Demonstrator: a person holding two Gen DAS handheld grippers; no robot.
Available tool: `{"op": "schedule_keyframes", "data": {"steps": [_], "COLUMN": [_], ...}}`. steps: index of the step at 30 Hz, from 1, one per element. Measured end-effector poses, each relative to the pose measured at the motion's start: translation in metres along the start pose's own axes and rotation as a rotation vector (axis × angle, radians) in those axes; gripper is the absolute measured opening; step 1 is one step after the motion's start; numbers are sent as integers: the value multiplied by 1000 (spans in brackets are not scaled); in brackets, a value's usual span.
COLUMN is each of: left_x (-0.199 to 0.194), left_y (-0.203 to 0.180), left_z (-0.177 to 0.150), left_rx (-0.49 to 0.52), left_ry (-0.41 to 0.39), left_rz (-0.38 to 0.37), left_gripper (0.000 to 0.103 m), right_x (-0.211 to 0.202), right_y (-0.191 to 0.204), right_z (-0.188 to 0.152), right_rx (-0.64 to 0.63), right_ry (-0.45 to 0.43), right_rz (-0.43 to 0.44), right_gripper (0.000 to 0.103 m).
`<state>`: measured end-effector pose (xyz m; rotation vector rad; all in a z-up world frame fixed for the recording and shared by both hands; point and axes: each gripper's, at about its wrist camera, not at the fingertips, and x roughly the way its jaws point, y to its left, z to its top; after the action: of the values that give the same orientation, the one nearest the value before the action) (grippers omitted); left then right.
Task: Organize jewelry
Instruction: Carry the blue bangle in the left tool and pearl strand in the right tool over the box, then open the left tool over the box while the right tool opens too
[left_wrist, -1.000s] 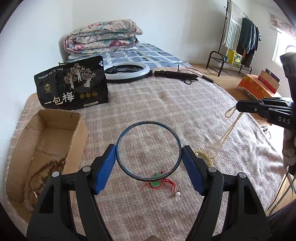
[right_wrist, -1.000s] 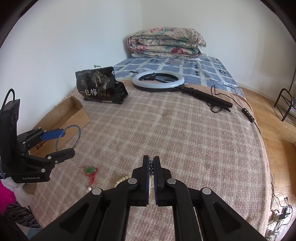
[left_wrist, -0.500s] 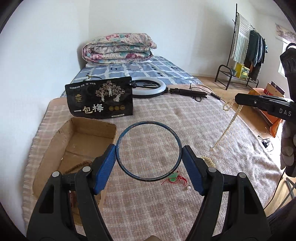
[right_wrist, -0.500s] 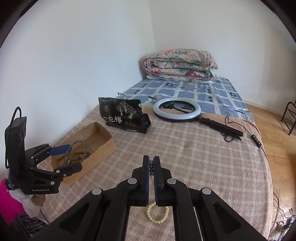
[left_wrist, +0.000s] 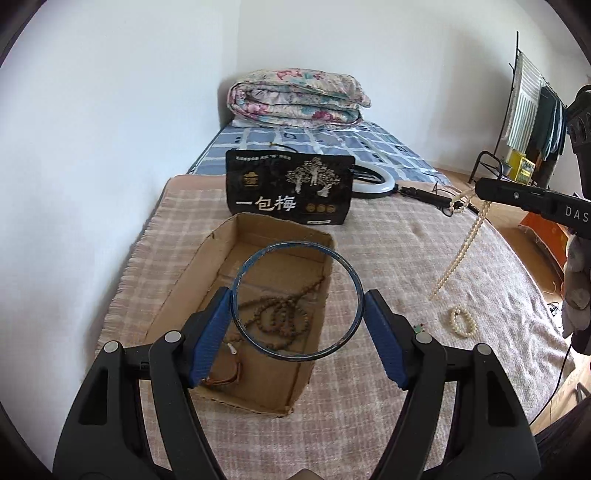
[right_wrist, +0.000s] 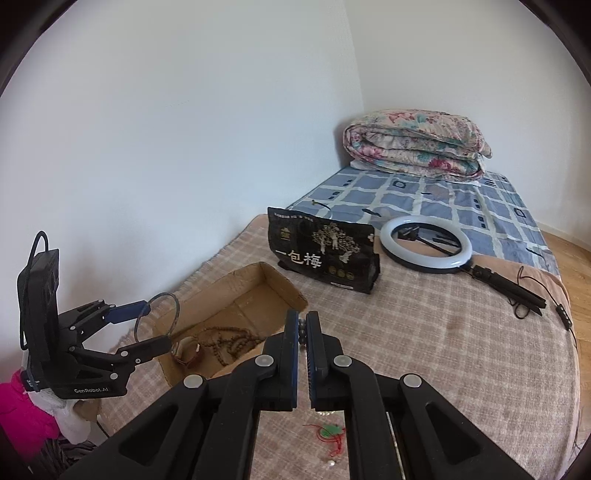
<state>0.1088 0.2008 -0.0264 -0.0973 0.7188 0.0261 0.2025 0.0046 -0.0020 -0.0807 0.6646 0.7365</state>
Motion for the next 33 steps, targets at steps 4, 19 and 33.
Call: {"op": "schedule_keyframes", "data": {"steps": [4,19,33], "left_x": [6,20,25], "left_y": [26,77,75], "left_z": [-8,-23,-27], "left_rx": [-37,-136,-111], "left_ry": [24,62,66], "left_rz": [26,87,109], "left_gripper": [74,74,74], "right_x": [20,78,135], "right_y": [19,73,81], "right_z": [7,20,4], "right_rx": [-13,-37,-45], "right_ry": [4,46,148], "right_rz": [36,150,141], "right_gripper": [1,1,1]}}
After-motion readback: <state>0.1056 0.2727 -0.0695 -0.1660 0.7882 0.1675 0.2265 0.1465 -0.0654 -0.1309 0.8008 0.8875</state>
